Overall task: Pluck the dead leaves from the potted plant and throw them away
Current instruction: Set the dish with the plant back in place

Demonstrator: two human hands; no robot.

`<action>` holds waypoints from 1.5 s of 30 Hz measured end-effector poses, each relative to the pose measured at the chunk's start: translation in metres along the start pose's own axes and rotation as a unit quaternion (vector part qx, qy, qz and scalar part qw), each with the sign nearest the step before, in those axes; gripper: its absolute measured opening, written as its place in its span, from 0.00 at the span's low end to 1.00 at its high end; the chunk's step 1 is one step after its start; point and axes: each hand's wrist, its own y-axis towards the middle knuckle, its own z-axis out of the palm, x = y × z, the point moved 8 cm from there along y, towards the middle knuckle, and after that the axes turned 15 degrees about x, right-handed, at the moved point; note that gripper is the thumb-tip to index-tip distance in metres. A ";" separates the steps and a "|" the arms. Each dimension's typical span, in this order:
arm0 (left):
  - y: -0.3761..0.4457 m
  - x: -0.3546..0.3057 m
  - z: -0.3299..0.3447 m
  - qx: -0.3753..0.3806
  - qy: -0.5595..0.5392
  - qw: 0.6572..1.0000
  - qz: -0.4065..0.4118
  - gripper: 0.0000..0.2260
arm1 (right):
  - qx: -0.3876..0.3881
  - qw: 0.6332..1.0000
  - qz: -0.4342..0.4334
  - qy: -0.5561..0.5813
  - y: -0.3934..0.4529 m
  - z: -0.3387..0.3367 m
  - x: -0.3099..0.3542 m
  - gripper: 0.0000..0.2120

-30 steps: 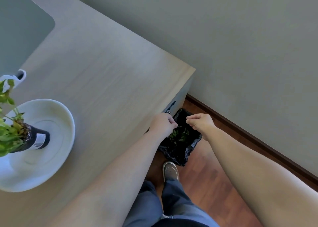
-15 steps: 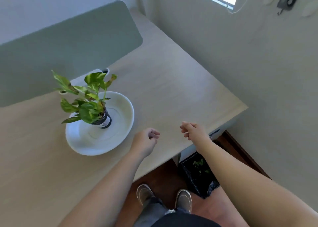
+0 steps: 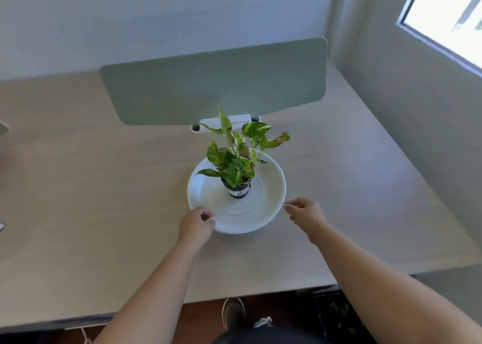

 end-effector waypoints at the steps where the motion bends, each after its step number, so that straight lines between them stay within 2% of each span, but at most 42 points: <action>1: 0.004 0.005 -0.007 -0.010 -0.002 1.000 -0.004 0.08 | -0.001 1.000 0.001 -0.007 0.004 0.004 0.002 0.01; 4: 0.017 0.016 -0.025 -0.038 -0.011 0.999 -0.011 0.12 | 0.004 0.999 0.017 -0.030 0.018 0.017 0.006 0.06; 8: 0.033 0.022 -0.037 -0.040 -0.015 0.999 -0.009 0.13 | -0.023 0.997 0.025 -0.067 0.029 0.026 0.010 0.06; 13: 0.050 0.028 -0.048 -0.030 -0.060 0.998 -0.021 0.16 | -0.051 0.997 0.025 -0.049 0.040 0.031 0.008 0.09; 17: 0.061 0.029 -0.057 -0.014 -0.122 0.992 -0.034 0.23 | -0.071 0.997 0.028 -0.028 0.050 0.035 0.014 0.18; 21: 0.074 0.026 -0.065 -0.013 -0.165 0.986 -0.033 0.23 | -0.092 0.995 0.030 0.002 0.061 0.040 0.025 0.28; 28: 0.101 0.013 -0.079 0.012 -0.161 0.987 -0.013 0.18 | -0.095 0.995 0.029 0.008 0.091 0.045 0.045 0.30; 45: 0.149 -0.006 -0.090 0.026 -0.163 0.986 -0.001 0.18 | -0.093 0.995 0.026 -0.033 0.139 0.035 0.077 0.28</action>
